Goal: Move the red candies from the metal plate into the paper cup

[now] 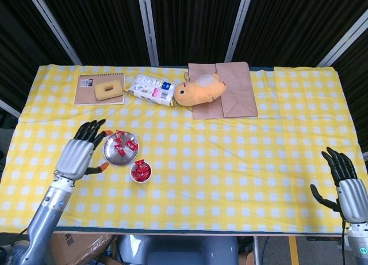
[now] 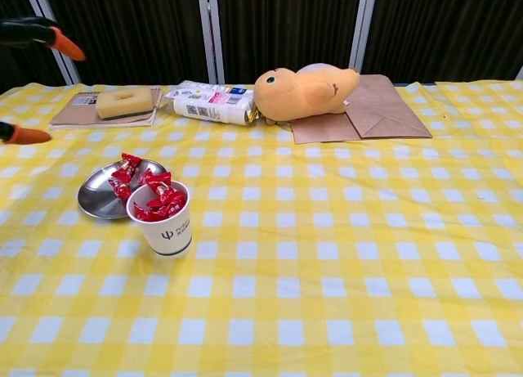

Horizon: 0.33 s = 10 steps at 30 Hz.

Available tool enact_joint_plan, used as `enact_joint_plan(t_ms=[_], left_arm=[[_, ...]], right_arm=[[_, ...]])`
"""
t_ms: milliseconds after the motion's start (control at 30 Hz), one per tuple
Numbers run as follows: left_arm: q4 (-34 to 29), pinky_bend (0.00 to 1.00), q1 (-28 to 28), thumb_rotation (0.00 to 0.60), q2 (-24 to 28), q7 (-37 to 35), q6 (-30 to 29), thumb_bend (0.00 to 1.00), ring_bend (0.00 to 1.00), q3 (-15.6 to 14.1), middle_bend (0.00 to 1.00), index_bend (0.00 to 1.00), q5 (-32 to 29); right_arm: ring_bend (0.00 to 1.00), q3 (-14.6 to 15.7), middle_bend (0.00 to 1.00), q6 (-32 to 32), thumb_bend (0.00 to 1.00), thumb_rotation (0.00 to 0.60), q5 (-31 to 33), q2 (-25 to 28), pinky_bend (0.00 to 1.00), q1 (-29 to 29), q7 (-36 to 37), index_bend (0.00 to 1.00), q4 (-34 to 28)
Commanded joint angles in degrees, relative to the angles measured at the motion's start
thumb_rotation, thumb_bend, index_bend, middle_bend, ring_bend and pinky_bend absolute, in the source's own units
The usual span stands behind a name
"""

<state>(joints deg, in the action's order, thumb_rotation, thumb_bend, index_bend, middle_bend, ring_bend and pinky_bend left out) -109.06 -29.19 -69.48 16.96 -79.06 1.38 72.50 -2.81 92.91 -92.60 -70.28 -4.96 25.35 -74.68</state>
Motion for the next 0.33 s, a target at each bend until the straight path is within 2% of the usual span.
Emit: enact_joint_plan(t_ms=[33, 133, 333], left_arm=[[1.3, 0.00, 6.9, 0.600, 3.6, -3.6, -6.9, 0.17, 0.00, -5.4, 0.00, 0.00, 6.4], [5.5, 0.00, 12.2, 0.600, 3.5, -4.3, -12.6, 0.14, 0.00, -9.0, 0.00, 0.00, 11.6], [12.5, 0.00, 18.5, 0.600, 3.2, -3.7, -17.8, 0.13, 0.00, -12.1, 0.00, 0.00, 14.9]], right_arm=[[0.00, 0.0, 0.00, -1.6, 0.42, 0.600, 1.1, 0.0, 0.00, -0.1, -4.0, 0.00, 0.7], [0.00, -0.3, 0.00, -1.9, 0.42, 0.600, 1.5, -0.3, 0.00, -0.2, -8.7, 0.00, 0.6], [0.00, -0.1, 0.00, -1.3, 0.42, 0.600, 1.0, -1.1, 0.00, 0.1, -11.2, 0.00, 0.4]])
